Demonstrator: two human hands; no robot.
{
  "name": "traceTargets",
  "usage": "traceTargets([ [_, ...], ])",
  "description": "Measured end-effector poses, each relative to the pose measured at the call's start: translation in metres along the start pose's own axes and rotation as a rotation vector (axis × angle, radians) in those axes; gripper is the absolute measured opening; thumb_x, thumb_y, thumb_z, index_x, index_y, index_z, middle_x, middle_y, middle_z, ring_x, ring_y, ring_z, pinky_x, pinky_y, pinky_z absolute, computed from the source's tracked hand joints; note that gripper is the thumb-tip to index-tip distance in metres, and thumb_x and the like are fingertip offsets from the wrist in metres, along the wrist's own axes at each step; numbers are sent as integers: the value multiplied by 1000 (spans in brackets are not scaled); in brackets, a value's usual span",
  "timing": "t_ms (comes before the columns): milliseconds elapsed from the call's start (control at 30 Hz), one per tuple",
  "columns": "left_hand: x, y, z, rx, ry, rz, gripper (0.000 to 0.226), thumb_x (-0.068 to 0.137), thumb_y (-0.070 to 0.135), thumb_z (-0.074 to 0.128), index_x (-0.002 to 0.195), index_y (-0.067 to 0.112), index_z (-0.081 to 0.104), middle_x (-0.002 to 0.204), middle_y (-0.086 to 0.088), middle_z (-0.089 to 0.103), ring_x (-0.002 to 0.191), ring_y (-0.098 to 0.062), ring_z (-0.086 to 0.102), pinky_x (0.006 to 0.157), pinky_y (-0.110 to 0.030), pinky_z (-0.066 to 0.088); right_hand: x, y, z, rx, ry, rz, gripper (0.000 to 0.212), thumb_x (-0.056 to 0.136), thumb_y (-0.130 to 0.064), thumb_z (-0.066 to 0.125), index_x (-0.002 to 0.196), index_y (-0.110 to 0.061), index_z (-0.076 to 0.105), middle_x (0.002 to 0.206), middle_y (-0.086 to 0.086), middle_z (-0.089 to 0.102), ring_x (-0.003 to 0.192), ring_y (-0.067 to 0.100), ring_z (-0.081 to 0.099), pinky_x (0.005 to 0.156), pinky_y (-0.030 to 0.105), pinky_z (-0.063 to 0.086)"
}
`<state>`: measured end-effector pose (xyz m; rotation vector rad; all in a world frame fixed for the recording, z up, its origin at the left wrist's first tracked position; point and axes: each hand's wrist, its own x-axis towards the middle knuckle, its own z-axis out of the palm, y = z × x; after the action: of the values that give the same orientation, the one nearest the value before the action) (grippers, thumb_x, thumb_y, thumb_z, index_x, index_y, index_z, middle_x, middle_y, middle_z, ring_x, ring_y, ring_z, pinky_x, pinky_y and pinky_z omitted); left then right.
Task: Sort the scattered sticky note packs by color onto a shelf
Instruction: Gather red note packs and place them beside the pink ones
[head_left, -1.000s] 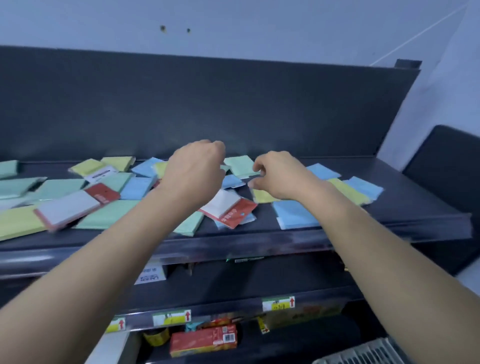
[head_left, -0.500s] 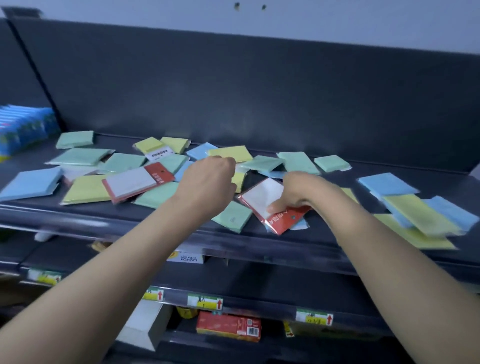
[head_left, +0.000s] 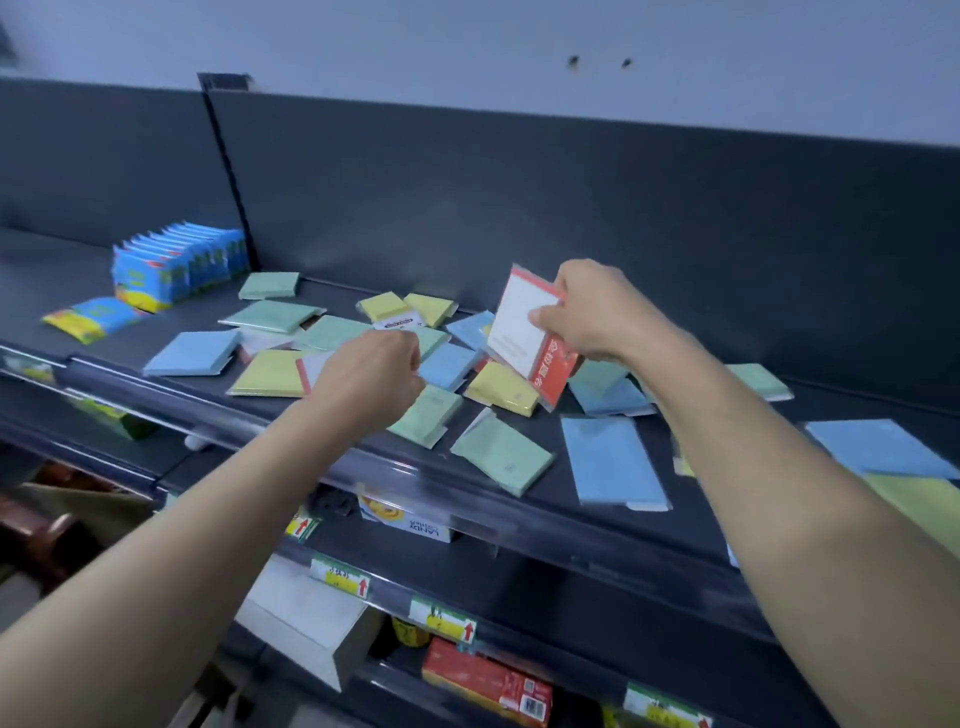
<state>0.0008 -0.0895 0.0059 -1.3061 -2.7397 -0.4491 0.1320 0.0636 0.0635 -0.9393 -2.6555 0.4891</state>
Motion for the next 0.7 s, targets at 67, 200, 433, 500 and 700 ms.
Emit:
traceTargets([
  [67,3,-16,-2,-4,-4,-59,9,88,19,55,91,11,57,96,-6,61,86,-26,53,69,-31,40,6,-8,9,93,-42,-9,16,92,-21,56,99,-9,48,94,11,60,74,31,70,66,44,58],
  [200,13,-49,1,-37,4,-176,25,85,20,59,107,9,59,109,-9,62,98,-29,55,71,-29,39,20,-21,23,55,-47,-78,18,86,-2,52,101,-13,49,97,11,59,78,32,67,68,50,59],
  [433,44,-91,3,-6,-233,-201,59,83,43,65,126,5,48,126,-11,55,110,-29,52,83,-35,42,36,-40,29,-70,97,-40,23,72,6,50,84,-4,67,88,12,64,81,34,63,62,37,53],
  [500,56,-99,5,-1,-333,-183,69,79,49,67,130,7,44,129,-9,53,112,-28,51,82,-32,39,40,-46,30,-69,148,5,18,71,7,48,65,-6,58,76,10,59,69,33,58,51,31,44],
  [700,82,-112,5,54,-419,-32,69,69,55,72,115,8,49,120,-9,56,95,-24,49,76,-30,38,49,-67,44,-48,217,131,22,75,3,50,57,-10,50,66,11,52,59,29,45,49,29,34],
])
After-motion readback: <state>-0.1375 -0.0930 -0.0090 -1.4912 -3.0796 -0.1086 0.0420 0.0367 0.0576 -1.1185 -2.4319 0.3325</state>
